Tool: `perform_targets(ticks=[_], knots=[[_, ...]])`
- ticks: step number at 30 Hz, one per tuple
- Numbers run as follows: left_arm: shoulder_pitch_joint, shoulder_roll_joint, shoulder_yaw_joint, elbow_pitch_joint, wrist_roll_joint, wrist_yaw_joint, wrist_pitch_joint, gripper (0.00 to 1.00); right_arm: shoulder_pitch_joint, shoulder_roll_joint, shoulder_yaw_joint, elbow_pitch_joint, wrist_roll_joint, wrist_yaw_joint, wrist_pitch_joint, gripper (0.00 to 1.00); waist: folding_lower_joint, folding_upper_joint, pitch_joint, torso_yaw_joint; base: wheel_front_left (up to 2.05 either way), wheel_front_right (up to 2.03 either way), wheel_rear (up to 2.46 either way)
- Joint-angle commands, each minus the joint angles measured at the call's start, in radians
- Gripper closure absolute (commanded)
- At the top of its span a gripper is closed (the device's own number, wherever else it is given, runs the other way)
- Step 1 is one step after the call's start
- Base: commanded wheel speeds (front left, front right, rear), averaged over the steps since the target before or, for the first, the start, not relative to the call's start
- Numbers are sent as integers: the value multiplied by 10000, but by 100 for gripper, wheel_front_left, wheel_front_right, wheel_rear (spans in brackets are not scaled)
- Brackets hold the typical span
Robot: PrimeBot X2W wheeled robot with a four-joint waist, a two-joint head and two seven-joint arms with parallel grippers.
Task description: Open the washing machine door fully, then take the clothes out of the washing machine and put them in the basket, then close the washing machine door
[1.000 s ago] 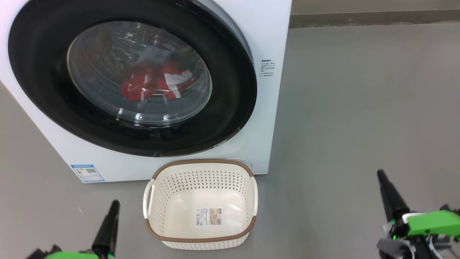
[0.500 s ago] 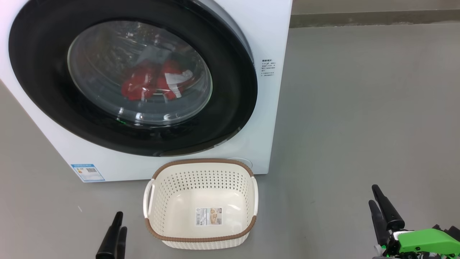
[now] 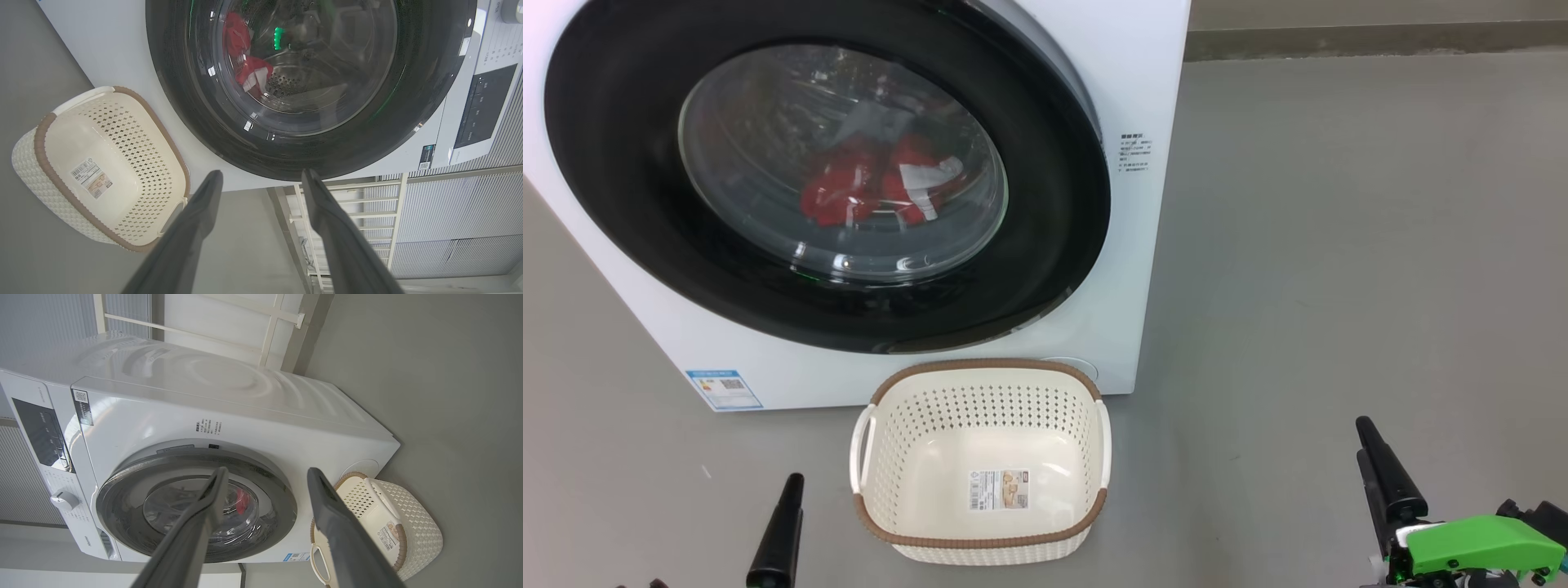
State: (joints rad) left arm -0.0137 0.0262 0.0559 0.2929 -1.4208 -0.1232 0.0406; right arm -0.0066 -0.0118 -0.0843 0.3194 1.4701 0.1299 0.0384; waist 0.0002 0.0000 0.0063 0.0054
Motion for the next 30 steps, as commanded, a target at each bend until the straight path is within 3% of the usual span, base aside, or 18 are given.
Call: perform_targets(ticks=[1,30], knots=[[-92,188,68,-362,402,-18,-131,0,-138,-141,102,-330,-315,3,-116,0,-1,0,-2,3,0,0,0],[149,240,-103,-1033,5273,36,-985,0,-47,-265,656,-296,-4278,5,-969,0,-1,0,63,62,0,0,0]])
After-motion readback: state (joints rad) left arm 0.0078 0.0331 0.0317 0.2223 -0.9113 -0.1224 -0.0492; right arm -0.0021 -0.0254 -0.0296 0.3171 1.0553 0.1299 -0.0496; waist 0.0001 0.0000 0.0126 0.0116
